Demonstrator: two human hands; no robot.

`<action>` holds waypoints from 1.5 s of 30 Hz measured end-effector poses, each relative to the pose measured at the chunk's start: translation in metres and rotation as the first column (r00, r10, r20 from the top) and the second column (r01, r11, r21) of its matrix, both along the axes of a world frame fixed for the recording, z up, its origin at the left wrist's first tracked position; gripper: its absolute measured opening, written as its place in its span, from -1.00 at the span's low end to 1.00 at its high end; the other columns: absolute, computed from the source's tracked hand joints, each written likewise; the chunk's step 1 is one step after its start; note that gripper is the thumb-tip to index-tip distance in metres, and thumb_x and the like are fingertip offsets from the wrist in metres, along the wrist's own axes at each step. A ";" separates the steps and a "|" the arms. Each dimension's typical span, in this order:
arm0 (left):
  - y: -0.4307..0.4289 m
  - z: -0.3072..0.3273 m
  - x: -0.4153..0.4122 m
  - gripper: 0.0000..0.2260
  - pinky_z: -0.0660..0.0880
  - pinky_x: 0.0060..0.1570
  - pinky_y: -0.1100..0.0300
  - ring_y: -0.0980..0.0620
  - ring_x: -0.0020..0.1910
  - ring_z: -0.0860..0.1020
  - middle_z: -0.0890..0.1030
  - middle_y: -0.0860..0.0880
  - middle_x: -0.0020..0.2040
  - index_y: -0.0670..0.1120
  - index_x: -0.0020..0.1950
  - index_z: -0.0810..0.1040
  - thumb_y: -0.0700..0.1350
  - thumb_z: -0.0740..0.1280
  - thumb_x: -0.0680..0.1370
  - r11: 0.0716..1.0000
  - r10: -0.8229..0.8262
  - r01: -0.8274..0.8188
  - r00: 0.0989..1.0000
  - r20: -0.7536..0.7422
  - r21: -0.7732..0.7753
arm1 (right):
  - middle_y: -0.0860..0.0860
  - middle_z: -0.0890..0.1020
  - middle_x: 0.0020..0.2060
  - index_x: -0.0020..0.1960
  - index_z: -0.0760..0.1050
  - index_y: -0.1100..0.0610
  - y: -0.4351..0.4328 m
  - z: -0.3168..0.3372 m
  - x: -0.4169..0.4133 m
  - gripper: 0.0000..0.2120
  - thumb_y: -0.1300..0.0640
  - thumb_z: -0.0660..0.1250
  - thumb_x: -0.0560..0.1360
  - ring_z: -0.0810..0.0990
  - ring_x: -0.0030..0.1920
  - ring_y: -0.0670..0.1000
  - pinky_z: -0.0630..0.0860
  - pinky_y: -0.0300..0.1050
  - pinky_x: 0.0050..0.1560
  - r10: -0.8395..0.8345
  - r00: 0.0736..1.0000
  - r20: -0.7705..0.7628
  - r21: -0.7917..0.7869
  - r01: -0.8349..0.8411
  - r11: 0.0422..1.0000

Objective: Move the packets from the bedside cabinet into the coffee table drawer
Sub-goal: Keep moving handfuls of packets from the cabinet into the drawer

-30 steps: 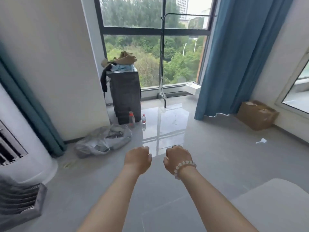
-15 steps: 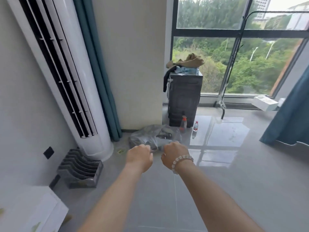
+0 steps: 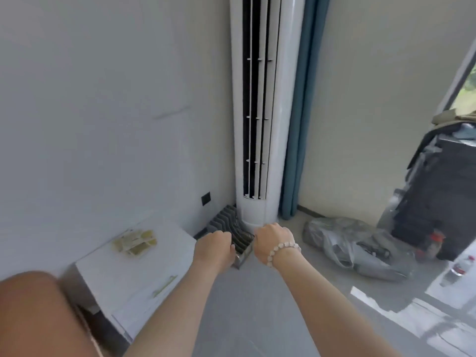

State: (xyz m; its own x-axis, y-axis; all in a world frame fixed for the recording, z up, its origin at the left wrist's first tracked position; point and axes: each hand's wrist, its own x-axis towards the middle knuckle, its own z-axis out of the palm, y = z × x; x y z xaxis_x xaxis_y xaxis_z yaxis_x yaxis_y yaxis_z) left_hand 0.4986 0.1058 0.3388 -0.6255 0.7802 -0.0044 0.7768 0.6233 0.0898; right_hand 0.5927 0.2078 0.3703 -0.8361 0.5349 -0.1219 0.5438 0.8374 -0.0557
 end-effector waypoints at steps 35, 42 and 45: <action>-0.091 -0.050 -0.254 -0.76 0.43 0.03 0.14 -0.03 0.10 0.53 0.56 -0.02 0.09 -0.09 0.12 0.50 -0.08 0.08 0.60 0.738 0.675 -0.671 0.737 0.044 -0.075 | 0.08 0.53 0.12 0.17 0.46 0.18 -0.049 -0.055 -0.348 -0.72 0.15 0.05 0.58 0.45 0.16 0.06 0.28 -0.16 -0.02 0.651 0.759 0.028 -0.022 -0.650 0.759; -0.130 -0.056 -0.361 -0.77 0.42 -0.01 0.15 -0.03 0.09 0.53 0.56 -0.02 0.09 -0.09 0.12 0.51 -0.08 0.10 0.60 0.741 0.671 -0.671 0.738 0.069 -0.029 | 0.07 0.52 0.14 0.18 0.45 0.17 -0.093 -0.072 -0.450 -0.70 0.15 0.03 0.58 0.44 0.19 0.06 0.29 -0.14 0.02 0.641 0.766 0.050 -0.047 -0.639 0.768; -0.147 -0.070 -0.409 -0.77 0.43 0.00 0.15 -0.03 0.08 0.53 0.56 -0.03 0.08 -0.09 0.11 0.51 -0.08 0.11 0.59 0.717 0.696 -0.695 0.711 0.103 -0.051 | 0.09 0.53 0.12 0.15 0.46 0.19 -0.106 -0.080 -0.482 -0.71 0.16 0.02 0.58 0.46 0.16 0.08 0.27 -0.14 -0.03 0.646 0.759 0.080 -0.054 -0.644 0.764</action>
State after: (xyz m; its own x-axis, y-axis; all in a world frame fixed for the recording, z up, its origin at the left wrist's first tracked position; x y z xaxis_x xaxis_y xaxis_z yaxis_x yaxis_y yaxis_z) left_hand 0.0897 -0.0411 0.2685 -0.9863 0.1243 -0.1088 0.1090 0.9846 0.1369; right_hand 0.1112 0.1015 0.2899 -0.9675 -0.1301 -0.2169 -0.1206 0.9911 -0.0569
